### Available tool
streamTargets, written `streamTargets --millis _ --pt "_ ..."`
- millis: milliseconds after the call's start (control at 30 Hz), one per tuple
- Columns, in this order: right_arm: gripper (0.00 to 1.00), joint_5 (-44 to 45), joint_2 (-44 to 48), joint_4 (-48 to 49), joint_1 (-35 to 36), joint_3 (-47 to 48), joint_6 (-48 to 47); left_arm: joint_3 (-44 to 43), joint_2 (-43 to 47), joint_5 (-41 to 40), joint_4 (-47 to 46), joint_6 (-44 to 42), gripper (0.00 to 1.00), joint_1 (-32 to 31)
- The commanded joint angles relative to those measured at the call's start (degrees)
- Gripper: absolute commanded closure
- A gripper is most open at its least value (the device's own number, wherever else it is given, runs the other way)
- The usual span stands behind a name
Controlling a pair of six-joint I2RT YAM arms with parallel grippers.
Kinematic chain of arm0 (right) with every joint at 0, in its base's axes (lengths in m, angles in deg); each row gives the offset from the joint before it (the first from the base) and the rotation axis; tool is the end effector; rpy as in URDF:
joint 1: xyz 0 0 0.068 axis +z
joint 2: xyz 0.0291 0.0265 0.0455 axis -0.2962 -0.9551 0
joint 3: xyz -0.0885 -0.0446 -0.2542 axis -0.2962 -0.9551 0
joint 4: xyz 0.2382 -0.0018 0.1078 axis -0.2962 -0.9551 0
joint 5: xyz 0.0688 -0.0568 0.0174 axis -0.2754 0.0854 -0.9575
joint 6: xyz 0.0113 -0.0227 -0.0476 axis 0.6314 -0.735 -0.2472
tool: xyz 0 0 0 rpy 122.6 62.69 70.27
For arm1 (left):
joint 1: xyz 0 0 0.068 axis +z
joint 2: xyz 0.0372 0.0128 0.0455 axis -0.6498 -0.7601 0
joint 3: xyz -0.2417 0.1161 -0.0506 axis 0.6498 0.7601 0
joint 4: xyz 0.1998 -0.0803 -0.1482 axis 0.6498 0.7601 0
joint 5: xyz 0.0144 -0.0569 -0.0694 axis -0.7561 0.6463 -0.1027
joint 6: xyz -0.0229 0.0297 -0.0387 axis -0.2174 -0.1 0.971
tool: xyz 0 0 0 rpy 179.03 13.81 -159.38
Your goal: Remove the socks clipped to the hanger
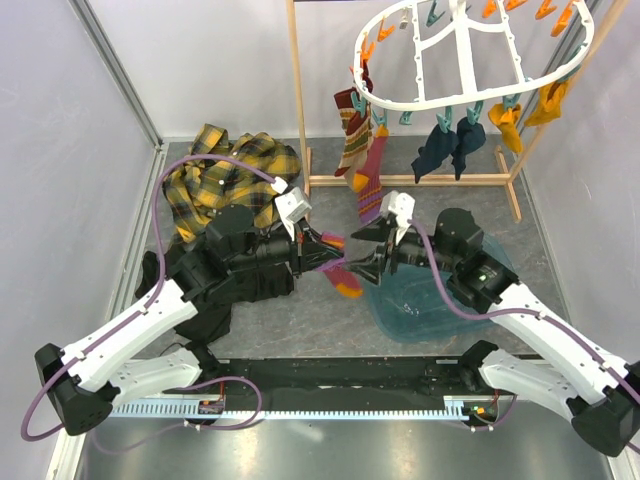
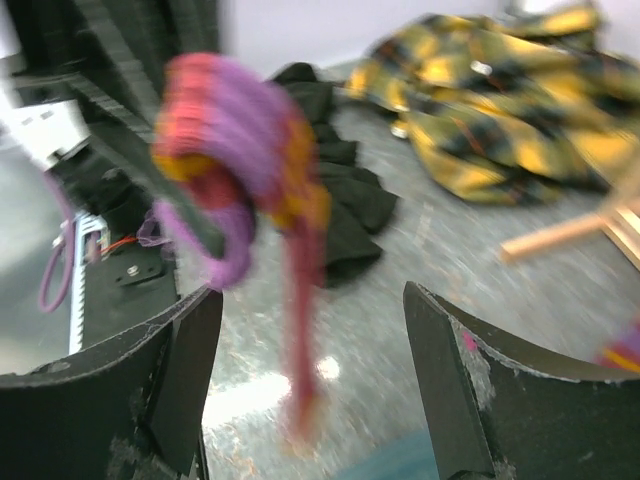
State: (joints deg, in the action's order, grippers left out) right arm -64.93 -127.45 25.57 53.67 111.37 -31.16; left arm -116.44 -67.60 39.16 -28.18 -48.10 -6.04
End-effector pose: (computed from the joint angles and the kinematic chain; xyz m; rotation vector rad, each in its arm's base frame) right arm 0.1597 0.1427 0.3519 -0.9589 1.4951 0.9822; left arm 0.1433 -0.1745 0.3769 0.8782 1.5956 -1.1435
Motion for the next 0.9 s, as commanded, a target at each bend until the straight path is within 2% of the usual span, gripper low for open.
streamTargets --millis 0,200,267,300,333,367,400,433,500,533,567,667,733,800,833,867 --pt "0.19 -4.7 -1.4 12.2 4.5 -3.5 -4.2 1.4 1.3 4.4 -5.6 -0.4 0.98 0.2" --pt "0.21 0.0 -6.6 14.0 10.0 -2.0 -7.1 1.9 1.2 6.3 -5.9 0.1 0.98 0.2" --pt "0.24 1.8 -8.0 14.8 10.8 -1.6 -7.2 2.0 1.4 6.2 -5.9 0.1 0.98 0.2" --pt "0.30 2.4 -8.3 15.2 10.9 -1.6 -6.8 2.1 1.4 5.9 -6.0 0.1 0.98 0.2" --pt "0.51 3.0 -8.6 15.6 11.0 -1.4 -6.4 2.0 1.5 5.3 -6.0 0.1 0.95 0.2" --pt "0.62 5.9 -8.8 15.7 11.0 -1.4 -5.8 2.2 1.5 4.9 -6.0 0.0 0.93 0.2" --pt "0.72 7.5 -8.8 15.6 10.9 -1.5 -4.6 2.2 1.6 4.3 -6.0 0.0 0.89 0.2" --pt "0.87 9.0 -8.6 14.9 10.9 -1.6 -4.2 2.2 1.6 2.9 -5.9 -0.1 0.77 0.2" --pt "1.00 13.9 -7.8 13.5 10.9 -2.3 -3.2 2.2 2.0 1.1 -5.7 -0.4 0.64 0.2" --pt "1.00 16.6 -7.3 11.6 10.9 -2.6 -1.2 2.0 2.0 -2.1 -5.3 -0.5 0.52 0.2" --pt "1.00 18.9 -6.7 10.4 11.0 -2.8 2.0 2.0 2.1 -3.8 -4.6 -0.7 0.45 0.2" --pt "1.00 28.2 -4.9 0.6 10.9 -1.3 12.9 1.5 2.1 -7.4 -2.7 -1.7 0.32 0.2" --pt "1.00 36.9 -3.4 -7.9 10.9 -0.7 20.6 1.7 2.4 -9.0 -2.7 -1.6 0.19 0.2" --pt "1.00 44.6 -0.1 -13.7 10.8 -0.6 26.7 1.7 2.6 -9.6 -2.7 -1.5 0.10 0.2" --pt "1.00 52.0 2.3 -19.8 10.9 -0.5 33.7 1.7 2.9 -10.2 -2.7 -1.5 0.06 0.2" --pt "1.00 54.7 3.4 -23.0 10.9 0.4 36.2 1.7 2.9 -10.8 -2.7 -1.7 0.04 0.2"
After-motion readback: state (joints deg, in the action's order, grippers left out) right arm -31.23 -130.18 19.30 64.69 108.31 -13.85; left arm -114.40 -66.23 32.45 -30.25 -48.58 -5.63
